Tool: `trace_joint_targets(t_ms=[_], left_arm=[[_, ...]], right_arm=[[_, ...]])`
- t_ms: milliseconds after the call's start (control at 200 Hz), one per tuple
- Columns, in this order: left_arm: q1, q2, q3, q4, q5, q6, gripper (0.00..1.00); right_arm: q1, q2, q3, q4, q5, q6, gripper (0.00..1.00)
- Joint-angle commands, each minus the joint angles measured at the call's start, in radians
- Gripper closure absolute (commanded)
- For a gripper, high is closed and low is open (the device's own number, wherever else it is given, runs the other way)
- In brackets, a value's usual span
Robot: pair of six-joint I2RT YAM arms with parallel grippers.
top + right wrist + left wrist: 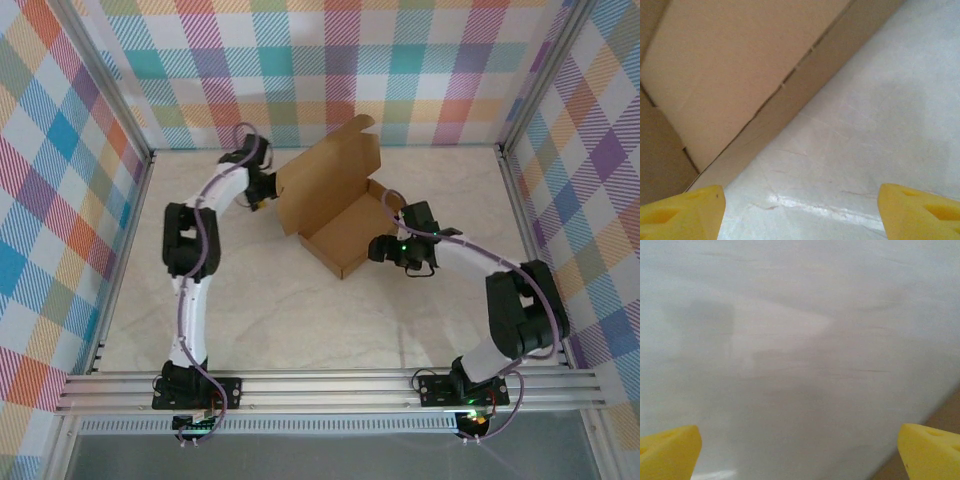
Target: Fold the paper box
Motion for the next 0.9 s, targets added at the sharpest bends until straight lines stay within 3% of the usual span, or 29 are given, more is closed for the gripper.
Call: trace_joint_targets(t_ms=[0,65,180,350,475,640,825,895], left_arm=[[0.067,-0.189,-0.203,0.047,-0.084,0.02,0.0],[0.065,-0.283,-0.343,0.101,-0.105,0.003,0.0],[0.03,-0.451,-0.6,0.243,-0.106,-0.085,0.0],[-0.069,-0.653,-0.846,0.316,-0.188,-0.168,0.0],[-0.131,-0.796,-1.005,0.349,-0.222,-0.225,0.0],[-0.174,-0.859,-1.145,0.51,-0.091,-0.244,0.0],[-0.19,-0.801,-1.087,0.512,-0.076,-0.201,0.0],[-0.191,-0.763,-1.052,0.505,-0.07,-0.184,0.0]], right_arm=[[-0.032,-0.079,0.03,-0.024,0.008,-0.164,0.19],[-0.069,-0.081,0.081,-0.039,0.006,-0.229,0.19],[-0.126,0.0,0.214,-0.054,-0.017,-0.406,0.31],[-0.167,0.286,0.526,-0.188,-0.059,-0.654,0.38],[-0.184,0.497,0.766,-0.322,-0.025,-0.673,0.43],[-0.184,0.652,0.929,-0.378,0.008,-0.644,0.55],[-0.184,0.609,0.879,-0.375,0.024,-0.496,0.77],[-0.177,0.554,0.812,-0.361,0.043,-0.418,0.78]])
